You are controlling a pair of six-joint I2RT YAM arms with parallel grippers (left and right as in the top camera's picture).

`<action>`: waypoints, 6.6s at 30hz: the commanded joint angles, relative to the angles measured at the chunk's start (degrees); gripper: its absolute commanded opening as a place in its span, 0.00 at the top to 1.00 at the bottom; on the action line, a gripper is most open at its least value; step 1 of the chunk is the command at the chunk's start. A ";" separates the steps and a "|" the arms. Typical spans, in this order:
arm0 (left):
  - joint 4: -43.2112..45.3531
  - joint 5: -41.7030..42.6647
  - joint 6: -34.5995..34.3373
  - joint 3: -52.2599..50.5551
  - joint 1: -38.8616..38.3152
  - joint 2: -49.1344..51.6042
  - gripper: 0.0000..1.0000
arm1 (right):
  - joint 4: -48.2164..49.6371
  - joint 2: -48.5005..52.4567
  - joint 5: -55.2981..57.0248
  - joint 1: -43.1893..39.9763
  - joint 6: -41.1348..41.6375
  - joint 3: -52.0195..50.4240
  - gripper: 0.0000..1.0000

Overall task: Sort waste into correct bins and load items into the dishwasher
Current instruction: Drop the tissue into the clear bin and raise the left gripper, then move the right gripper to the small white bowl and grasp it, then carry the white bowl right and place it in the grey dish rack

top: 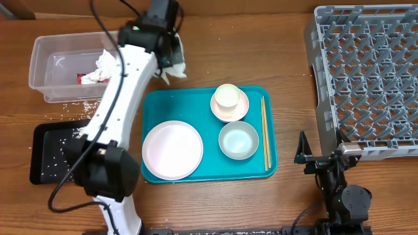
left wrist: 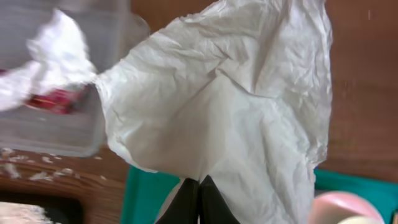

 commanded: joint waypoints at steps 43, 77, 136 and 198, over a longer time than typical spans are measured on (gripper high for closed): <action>8.31 5.66 -13.18 1.92 31.39 -2.78 0.42 | 0.33 -0.46 0.31 -0.15 0.02 -0.59 0.00; 4.76 -1.20 -11.37 1.90 37.18 -5.44 0.00 | 33.42 -0.46 -46.75 0.00 42.47 -0.59 0.00; 4.79 -1.20 -11.37 1.90 37.29 -5.44 0.00 | -50.97 99.03 0.68 45.00 27.36 79.93 0.15; 4.79 -1.20 -11.37 1.90 37.33 -5.44 0.00 | -63.36 102.57 7.76 43.08 32.15 85.55 0.96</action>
